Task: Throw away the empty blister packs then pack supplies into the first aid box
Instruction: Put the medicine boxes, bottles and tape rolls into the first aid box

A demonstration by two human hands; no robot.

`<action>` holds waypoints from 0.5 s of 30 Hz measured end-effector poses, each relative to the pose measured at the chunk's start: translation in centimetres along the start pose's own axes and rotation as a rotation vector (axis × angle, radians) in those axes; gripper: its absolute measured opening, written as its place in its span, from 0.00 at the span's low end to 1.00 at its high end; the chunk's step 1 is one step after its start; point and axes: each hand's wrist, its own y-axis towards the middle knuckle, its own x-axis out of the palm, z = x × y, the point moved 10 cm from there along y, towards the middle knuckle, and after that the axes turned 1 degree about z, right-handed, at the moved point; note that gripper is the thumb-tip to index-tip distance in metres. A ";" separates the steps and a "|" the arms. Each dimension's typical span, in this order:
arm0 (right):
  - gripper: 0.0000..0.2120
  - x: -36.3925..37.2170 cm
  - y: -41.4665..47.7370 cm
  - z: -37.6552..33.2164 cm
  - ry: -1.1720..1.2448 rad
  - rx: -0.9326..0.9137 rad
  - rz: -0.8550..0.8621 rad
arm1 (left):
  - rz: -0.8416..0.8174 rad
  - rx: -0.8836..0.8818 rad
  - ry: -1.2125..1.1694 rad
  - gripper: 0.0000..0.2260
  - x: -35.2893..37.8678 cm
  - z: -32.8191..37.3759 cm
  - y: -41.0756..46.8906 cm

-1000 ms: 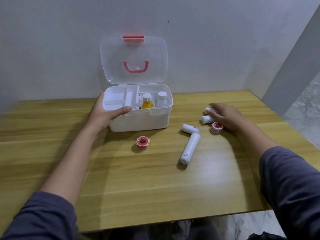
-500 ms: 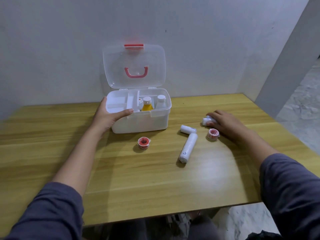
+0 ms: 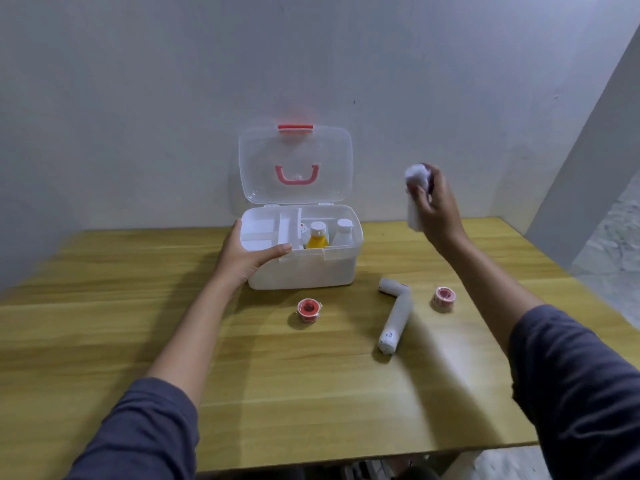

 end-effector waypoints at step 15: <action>0.17 12.0 1.7 0.1 0.294 0.168 -0.148 | 0.045 0.031 -0.038 0.48 -0.1 -0.8 0.5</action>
